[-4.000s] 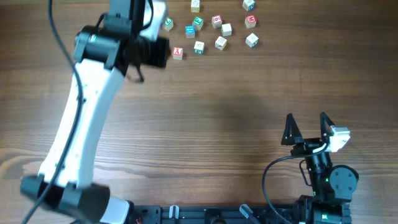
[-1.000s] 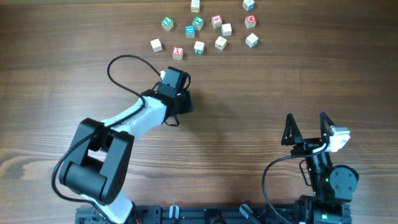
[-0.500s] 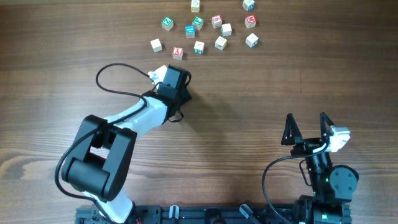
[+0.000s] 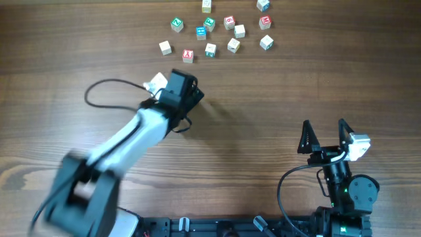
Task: Form a circle
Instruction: 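Lower the red block onto the table and open the left gripper, then reach the right gripper to the cluster and grasp a block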
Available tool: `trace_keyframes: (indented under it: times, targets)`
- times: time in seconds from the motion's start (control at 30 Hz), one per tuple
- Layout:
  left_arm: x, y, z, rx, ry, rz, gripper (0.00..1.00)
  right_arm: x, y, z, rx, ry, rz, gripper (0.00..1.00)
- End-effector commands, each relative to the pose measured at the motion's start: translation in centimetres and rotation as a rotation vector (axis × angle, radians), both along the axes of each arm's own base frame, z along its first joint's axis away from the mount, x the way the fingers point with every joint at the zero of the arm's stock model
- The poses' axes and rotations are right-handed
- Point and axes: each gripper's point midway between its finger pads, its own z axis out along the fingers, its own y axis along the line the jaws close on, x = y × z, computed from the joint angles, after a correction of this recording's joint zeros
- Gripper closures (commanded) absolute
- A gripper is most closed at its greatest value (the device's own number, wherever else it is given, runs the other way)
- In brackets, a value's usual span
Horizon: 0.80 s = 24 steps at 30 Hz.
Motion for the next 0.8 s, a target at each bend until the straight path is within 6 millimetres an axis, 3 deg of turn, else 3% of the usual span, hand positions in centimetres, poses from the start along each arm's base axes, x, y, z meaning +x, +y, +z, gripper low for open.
trace_keyframes:
  times: [0.0, 0.03, 0.1, 0.17, 0.27, 0.5, 0.57, 0.63, 0.7, 0.73, 0.77]
  targets:
    - [-2.0, 2.0, 10.2, 0.134, -0.227, -0.201, 0.0, -0.1, 0.1, 0.3, 0.006, -0.011, 0.006, 0.0]
    - [-3.9, 3.1, 11.8, 0.174, -0.236, -0.226, 0.0, -0.1, 0.1, 0.3, 0.006, -0.011, 0.006, 0.0]
    - [-6.2, 4.1, 12.4, 0.187, -0.209, -0.235, 0.0, -0.1, 0.1, 0.3, 0.006, -0.011, 0.006, 0.0]
    - [-9.2, 5.4, 12.4, 0.205, -0.148, -0.243, 0.0, -0.1, 0.1, 0.3, 0.006, -0.011, 0.006, 0.0]
    - [-12.0, 6.7, 12.1, 0.223, -0.086, -0.251, 0.0, -0.1, 0.1, 0.3, 0.006, -0.011, 0.006, 0.0]
    - [-12.7, 7.0, 11.8, 0.231, -0.06, -0.254, 0.0, -0.1, 0.2, 0.8, 0.046, -0.028, 0.009, 0.0]
    - [-12.7, 6.9, 11.6, 0.232, -0.054, -0.254, 0.0, -0.3, 1.0, 2.2, 0.348, -0.04, 0.072, 0.0]
    - [-12.6, 6.9, 11.5, 0.233, -0.05, -0.255, 0.0, -0.3, 1.5, 1.3, 0.705, 0.057, 0.103, 0.0]
    - [-12.6, 6.9, 11.5, 0.234, -0.047, -0.255, 0.0, -0.1, 0.6, 0.3, 0.993, 0.118, 0.04, 0.0]
    - [-12.6, 6.9, 11.5, 0.234, -0.047, -0.255, 0.0, -0.1, 0.6, 1.1, 1.176, 0.112, 0.06, 0.0]
    - [-12.6, 6.9, 11.5, 0.234, -0.047, -0.256, 0.0, -0.4, 0.7, 4.0, 1.136, 0.009, 0.13, 0.0]
